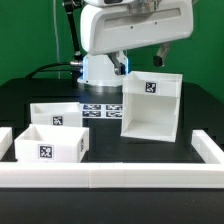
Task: Assemble drawer
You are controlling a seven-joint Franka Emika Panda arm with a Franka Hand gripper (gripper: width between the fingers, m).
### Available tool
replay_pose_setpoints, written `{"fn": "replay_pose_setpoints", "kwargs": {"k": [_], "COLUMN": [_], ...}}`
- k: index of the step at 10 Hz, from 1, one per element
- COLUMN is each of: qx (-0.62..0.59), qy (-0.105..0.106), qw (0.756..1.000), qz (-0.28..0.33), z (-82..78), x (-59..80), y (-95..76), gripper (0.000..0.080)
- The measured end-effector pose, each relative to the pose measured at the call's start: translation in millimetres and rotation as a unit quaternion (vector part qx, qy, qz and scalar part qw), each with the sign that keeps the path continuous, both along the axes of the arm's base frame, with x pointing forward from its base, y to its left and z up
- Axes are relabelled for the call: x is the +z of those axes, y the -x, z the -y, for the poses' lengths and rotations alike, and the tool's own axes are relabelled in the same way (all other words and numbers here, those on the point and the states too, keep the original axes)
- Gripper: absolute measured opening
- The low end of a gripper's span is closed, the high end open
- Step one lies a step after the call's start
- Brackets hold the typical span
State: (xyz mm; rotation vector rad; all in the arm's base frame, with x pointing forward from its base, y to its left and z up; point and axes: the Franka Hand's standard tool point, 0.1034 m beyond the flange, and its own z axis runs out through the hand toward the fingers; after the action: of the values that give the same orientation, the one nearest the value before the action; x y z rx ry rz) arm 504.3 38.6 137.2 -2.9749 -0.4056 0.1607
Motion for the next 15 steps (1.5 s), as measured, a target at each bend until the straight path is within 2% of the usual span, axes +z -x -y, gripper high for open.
{"fn": "replay_pose_setpoints", "kwargs": {"k": [4,6,8,9,12,13,14,15], "qx": [-0.13,-0.215,-0.257,-0.272,-0.27,-0.306,-0.335,-0.327], "qy": [0.017,0.032,0.041,0.026,0.028,0.036,0.044,0.055], "qw": [0.991,0.976,0.965,0.962,0.962,0.951,0.941,0.943], "qz": [-0.016,-0.01,-0.005,0.009,0.005,0.018,0.02,0.019], "z": [-0.2,-4.6,-22.4,-28.3,-28.0,-32.4,-45.8,-58.4], "x": [0.0,5.8,4.3,0.2,-1.2,0.8,-3.0,-8.6], "y": [1.1,18.3,38.1,42.0,43.4,45.3,59.0,68.0], "gripper": [0.065,0.065,0.065,0.065,0.065,0.065,0.065,0.065]}}
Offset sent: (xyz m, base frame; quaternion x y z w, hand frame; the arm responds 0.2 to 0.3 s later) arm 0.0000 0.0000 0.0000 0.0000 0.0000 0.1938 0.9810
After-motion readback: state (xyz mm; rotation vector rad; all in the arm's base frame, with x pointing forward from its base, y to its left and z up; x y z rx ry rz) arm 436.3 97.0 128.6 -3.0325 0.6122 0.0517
